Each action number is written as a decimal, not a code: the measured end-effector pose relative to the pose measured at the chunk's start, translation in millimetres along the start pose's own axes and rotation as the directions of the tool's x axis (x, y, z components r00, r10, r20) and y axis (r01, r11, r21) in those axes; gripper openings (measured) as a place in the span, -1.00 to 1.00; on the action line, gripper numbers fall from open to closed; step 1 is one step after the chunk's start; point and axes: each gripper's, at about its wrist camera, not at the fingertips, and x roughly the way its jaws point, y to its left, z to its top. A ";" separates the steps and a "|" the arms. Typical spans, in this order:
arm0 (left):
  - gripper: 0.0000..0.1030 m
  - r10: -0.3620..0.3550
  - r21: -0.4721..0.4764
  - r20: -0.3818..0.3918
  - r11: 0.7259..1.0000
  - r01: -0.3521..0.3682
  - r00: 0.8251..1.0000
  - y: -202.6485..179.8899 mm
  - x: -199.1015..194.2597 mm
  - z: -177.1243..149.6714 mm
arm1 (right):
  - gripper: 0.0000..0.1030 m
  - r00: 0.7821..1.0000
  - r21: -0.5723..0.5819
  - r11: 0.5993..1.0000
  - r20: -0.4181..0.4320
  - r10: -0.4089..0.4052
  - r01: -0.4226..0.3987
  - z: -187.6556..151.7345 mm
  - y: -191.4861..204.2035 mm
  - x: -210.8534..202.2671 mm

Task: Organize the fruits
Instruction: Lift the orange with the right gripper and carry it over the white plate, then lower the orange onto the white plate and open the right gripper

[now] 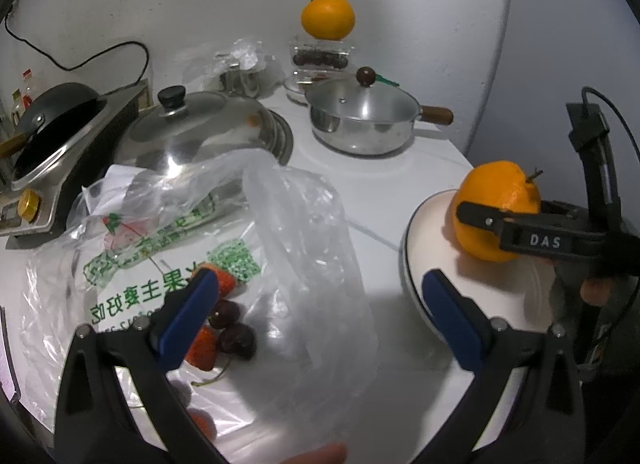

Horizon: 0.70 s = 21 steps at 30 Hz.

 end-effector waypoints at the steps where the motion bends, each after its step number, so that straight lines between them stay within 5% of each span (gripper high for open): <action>1: 0.99 -0.001 0.002 -0.001 1.000 0.001 1.000 -0.7 0.3 -0.1 | 0.87 1.000 -0.004 1.000 -0.001 -0.004 0.004 0.0 0.7 0.3; 21: 0.99 -0.011 -0.017 0.004 1.000 0.011 1.000 7.7 -1.2 -0.6 | 0.89 0.996 -0.054 0.996 0.054 -0.069 0.072 4.4 11.2 -9.4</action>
